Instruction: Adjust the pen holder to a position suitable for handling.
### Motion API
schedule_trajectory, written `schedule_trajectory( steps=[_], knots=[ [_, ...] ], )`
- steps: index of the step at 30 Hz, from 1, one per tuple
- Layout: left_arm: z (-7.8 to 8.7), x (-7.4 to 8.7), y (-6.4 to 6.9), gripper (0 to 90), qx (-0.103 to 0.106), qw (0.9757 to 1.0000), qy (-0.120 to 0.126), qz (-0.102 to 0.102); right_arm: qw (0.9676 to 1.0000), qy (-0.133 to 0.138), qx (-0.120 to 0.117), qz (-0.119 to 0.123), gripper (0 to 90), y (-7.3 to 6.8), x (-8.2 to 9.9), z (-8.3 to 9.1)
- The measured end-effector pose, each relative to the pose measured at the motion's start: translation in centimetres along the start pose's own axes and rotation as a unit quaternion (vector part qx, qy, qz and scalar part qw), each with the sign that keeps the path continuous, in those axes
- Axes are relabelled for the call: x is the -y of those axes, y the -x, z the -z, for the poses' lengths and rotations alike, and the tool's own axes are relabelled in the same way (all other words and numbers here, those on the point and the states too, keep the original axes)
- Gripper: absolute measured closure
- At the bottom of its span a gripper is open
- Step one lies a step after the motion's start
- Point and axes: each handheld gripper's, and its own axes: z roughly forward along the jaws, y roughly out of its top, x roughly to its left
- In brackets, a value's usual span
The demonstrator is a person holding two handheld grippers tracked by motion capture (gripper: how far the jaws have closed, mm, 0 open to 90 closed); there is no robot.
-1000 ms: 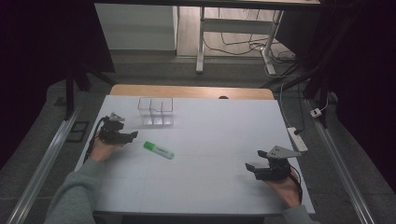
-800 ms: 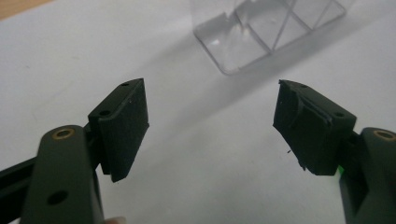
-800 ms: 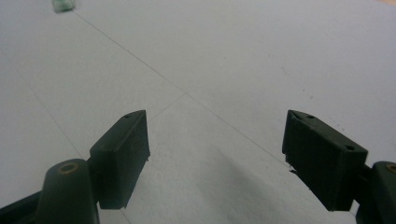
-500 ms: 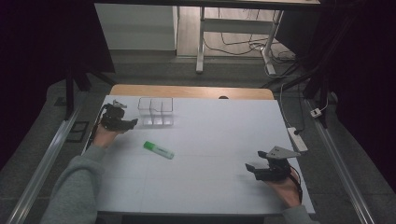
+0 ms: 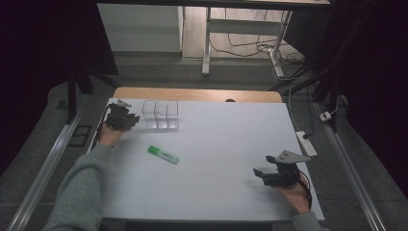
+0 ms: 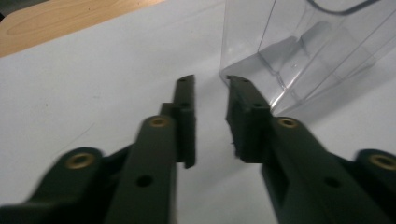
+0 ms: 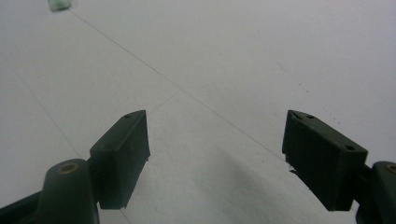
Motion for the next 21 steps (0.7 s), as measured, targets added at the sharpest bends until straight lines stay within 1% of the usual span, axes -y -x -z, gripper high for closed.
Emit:
schedule_trajectory(
  steps=[1,3,4,11,16,21],
  knots=[
    [0.0,-0.1,0.0,79.0,-0.004,1.0000,0.002,-0.002,1.0000,-0.001,0.000,0.000,22.8,0.0,0.0,0.0],
    [-0.2,-0.2,0.1,87.8,-0.003,1.0000,0.006,-0.003,1.0000,-0.002,0.000,0.000,22.8,0.0,0.0,-0.1],
    [-0.2,-0.3,0.2,88.9,-0.002,1.0000,0.008,0.000,1.0000,-0.003,0.000,0.000,22.8,0.0,0.1,-0.1],
    [-0.9,-0.6,0.0,89.1,0.017,0.9997,0.008,0.017,1.0000,-0.002,0.003,-0.001,22.8,0.0,0.1,0.0],
    [-1.4,-0.9,0.1,89.1,0.028,0.9994,0.007,0.021,1.0000,-0.005,0.007,-0.001,22.7,0.0,0.1,0.0],
    [-1.7,-1.1,0.2,89.1,0.034,0.9992,0.003,0.020,1.0000,-0.005,0.008,-0.001,22.7,0.0,0.1,0.0]
  ],
)
